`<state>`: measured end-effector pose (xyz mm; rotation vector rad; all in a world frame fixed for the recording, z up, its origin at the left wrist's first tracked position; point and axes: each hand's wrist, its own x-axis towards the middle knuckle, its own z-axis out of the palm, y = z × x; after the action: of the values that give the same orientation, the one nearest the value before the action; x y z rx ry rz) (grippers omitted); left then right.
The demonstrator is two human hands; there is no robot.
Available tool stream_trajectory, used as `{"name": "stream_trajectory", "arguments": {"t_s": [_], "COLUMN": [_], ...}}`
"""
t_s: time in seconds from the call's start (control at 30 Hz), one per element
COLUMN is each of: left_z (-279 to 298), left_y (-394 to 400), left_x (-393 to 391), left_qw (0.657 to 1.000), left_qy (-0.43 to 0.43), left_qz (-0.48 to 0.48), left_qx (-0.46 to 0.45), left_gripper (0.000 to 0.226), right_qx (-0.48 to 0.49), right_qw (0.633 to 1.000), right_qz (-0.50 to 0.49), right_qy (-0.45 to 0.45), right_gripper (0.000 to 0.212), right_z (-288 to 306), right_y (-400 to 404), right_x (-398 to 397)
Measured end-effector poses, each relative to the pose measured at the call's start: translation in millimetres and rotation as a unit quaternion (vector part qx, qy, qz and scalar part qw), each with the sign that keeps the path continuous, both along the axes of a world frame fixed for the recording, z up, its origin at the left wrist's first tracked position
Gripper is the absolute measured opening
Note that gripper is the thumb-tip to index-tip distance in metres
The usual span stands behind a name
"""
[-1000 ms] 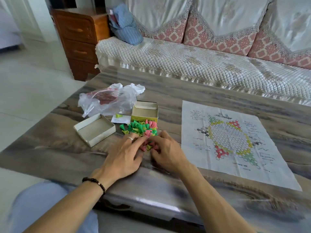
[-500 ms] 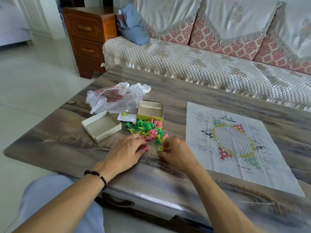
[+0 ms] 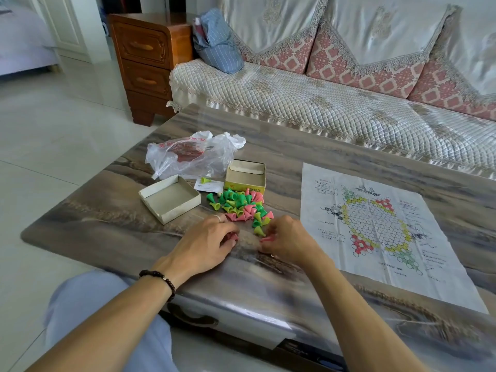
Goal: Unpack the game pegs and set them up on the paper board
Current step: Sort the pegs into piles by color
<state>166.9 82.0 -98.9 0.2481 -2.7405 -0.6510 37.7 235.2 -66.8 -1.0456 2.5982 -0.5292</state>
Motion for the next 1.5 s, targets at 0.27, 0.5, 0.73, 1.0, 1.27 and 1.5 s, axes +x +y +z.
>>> {"name": "stream_trajectory", "arguments": {"t_s": [0.27,0.5,0.73,1.0,1.27,1.5], "left_z": [0.5,5.5,15.0,15.9,24.6,37.2], "left_y": [-0.9,-38.1,-85.8,-103.3,-93.7,-75.1], "left_x": [3.8,37.6,74.5,87.6,75.8,41.6], "left_qw": [1.0,0.999,0.995,0.991,0.991,0.993], "left_qy": [-0.002,-0.024,-0.078,-0.076,-0.097,-0.069], "left_qz": [-0.006,0.03,0.065,0.102,0.087,0.095], "left_qx": [0.001,-0.018,0.008,0.041,0.012,0.017], "left_gripper": [0.014,0.009,0.028,0.032,0.042,0.048], "right_qx": [-0.017,-0.105,-0.11,-0.134,-0.163,-0.204], "right_qw": [1.0,0.991,0.986,0.981,0.978,0.977], "right_qz": [0.005,0.086,0.122,0.133,0.127,0.016], "right_qy": [0.011,-0.021,-0.019,-0.035,-0.031,0.059], "right_gripper": [0.009,0.013,0.042,0.023,0.033,0.026], "right_z": [3.8,4.3,-9.3,-11.8,-8.4,0.3], "right_y": [21.1,-40.4,-107.8,-132.3,-102.0,-55.0], "right_x": [9.1,46.8,79.2,87.0,70.3,31.7]}}
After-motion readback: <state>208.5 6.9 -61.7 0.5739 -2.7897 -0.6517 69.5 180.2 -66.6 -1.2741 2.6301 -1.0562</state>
